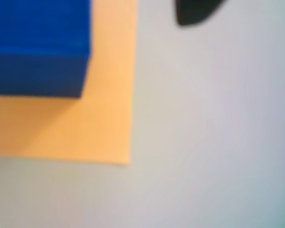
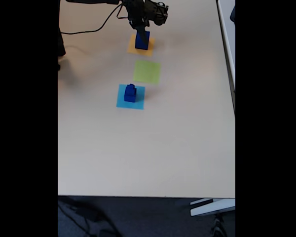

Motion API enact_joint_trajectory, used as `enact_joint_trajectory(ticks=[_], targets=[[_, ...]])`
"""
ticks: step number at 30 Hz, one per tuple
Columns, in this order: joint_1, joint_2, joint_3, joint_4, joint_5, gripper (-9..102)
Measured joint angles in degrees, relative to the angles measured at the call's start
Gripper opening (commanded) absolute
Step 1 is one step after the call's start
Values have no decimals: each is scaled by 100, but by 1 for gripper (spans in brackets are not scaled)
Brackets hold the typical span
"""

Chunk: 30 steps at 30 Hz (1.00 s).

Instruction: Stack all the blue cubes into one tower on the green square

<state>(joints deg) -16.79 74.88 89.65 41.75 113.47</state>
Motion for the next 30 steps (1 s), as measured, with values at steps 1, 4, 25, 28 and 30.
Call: enact_joint_trajectory(ticks=[1, 4, 25, 28, 30], targets=[[0, -9, 0, -26, 0, 39], [0, -9, 70, -167, 0, 39], [0, -9, 773, -738, -132, 33], [0, -9, 826, -756, -141, 30], [0, -9, 853, -791, -141, 28]])
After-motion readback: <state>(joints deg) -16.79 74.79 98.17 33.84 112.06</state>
